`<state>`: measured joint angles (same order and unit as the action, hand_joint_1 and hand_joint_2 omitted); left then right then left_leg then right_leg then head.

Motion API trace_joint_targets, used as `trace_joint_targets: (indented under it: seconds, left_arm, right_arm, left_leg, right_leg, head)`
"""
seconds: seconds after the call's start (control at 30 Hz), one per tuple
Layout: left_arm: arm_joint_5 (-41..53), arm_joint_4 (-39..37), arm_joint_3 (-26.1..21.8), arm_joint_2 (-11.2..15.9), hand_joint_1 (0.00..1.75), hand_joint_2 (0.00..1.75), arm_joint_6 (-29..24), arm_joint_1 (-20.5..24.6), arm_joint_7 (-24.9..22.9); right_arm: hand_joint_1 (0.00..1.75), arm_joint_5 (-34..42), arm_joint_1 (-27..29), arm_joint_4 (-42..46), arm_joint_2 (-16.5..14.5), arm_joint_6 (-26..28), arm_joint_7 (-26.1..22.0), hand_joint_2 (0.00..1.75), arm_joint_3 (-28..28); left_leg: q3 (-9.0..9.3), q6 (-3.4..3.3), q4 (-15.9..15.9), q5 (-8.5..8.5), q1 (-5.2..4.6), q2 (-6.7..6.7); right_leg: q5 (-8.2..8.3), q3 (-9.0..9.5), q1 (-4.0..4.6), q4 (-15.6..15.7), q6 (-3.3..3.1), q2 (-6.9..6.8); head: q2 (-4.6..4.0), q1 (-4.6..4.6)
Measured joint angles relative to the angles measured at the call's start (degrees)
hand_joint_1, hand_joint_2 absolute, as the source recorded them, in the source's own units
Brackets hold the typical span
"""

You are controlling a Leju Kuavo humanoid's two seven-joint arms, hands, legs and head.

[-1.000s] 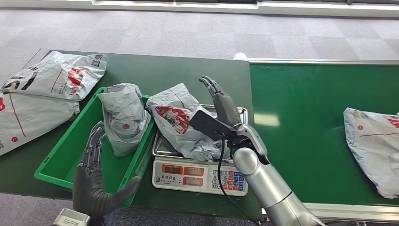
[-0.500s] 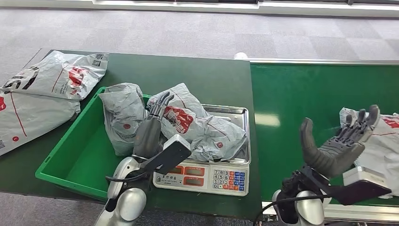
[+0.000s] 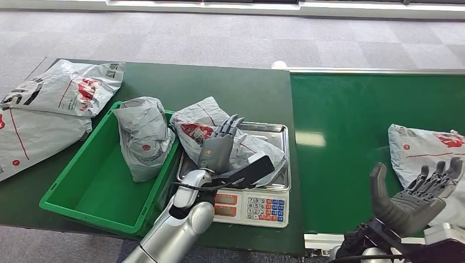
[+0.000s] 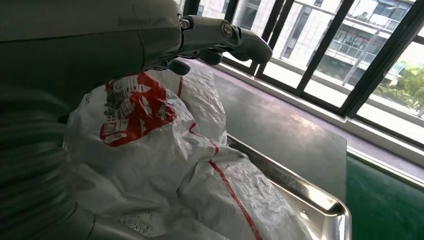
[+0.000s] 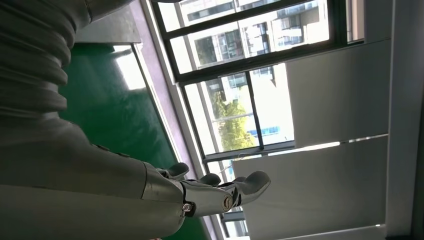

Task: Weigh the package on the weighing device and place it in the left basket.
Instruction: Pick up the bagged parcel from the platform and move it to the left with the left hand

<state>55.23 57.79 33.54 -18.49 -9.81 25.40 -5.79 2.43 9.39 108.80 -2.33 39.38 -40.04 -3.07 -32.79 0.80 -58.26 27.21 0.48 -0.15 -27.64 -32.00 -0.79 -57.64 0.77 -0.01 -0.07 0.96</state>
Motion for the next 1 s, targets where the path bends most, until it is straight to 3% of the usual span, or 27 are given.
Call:
trace_joint_targets:
  seconds: [0.07,0.1,0.2,0.23,0.43,0.7,0.83,1.0]
  left_arm:
    - [1.0,-2.4,0.3,-0.4,0.0,1.75,0.6,0.8,-1.5]
    - [1.8,-3.9,0.4,-0.6,0.17,1.75,1.2,1.3,-2.8]
    - [4.6,-9.9,0.6,-1.1,1.47,1.75,3.1,2.7,-6.3]
    - [5.4,-12.1,0.6,-1.4,1.75,1.75,3.4,3.1,-7.0]
    - [7.5,-22.2,0.5,-1.8,1.75,1.75,4.0,6.4,-8.6]
    - [10.1,-25.5,-2.5,-1.8,1.75,1.75,3.1,8.7,-7.4]
    - [9.4,-21.6,-5.0,-1.5,1.75,1.75,0.1,7.4,-3.5]
    - [9.0,-9.4,-7.6,-0.2,1.75,1.75,-1.7,4.3,-1.2]
  right_arm:
    - [0.0,0.0,0.0,0.0,0.1,-0.4,0.0,1.75,-0.4]
    - [0.0,0.0,0.0,0.0,0.1,-0.8,0.0,1.75,-0.6]
    - [0.0,-0.4,-0.1,0.0,-0.1,-2.2,0.0,1.75,-1.8]
    - [0.0,-0.7,-0.2,0.0,-0.3,-2.7,0.0,1.75,-2.1]
    - [0.0,-2.6,-2.0,0.0,-2.0,-5.1,1.3,1.75,-3.1]
    - [0.0,-5.1,-3.3,-0.1,-3.8,-6.4,2.8,1.75,-3.1]
    - [0.0,-5.3,-2.6,-0.1,-3.8,-5.1,2.5,1.75,-3.1]
    - [0.0,-5.6,-1.0,-0.1,-3.8,-3.8,1.9,1.75,-3.1]
  left_leg:
    - [-0.01,0.0,0.0,0.0,0.0,0.0]
    - [-0.01,0.0,0.0,0.0,0.0,0.0]
    - [-0.02,0.0,0.0,0.0,0.0,0.0]
    - [-0.01,0.0,0.0,0.0,0.01,0.0]
    - [0.16,-0.02,0.1,0.05,0.01,0.02]
    - [0.41,0.1,0.1,-0.05,0.01,0.08]
    - [0.5,0.16,0.1,-0.18,0.01,0.06]
    - [0.18,0.17,0.1,-0.18,0.01,0.04]
  right_leg:
    - [0.0,0.0,0.0,0.0,0.0,0.0]
    - [0.0,0.0,0.0,0.0,0.0,0.0]
    - [-0.01,0.01,0.01,0.0,0.0,0.0]
    - [-0.01,0.02,0.01,0.0,0.0,0.0]
    - [-0.06,0.41,0.02,0.0,0.0,0.0]
    - [0.03,0.62,0.14,0.0,-0.14,0.03]
    - [0.13,0.46,0.16,0.0,-0.16,0.03]
    - [0.12,0.17,0.17,-0.1,-0.16,0.02]
  head:
    - [0.0,0.0]
    - [0.0,0.0]
    - [0.0,0.0]
    - [0.0,0.0]
    - [0.0,0.0]
    - [0.0,0.0]
    - [0.0,0.0]
    - [0.0,0.0]
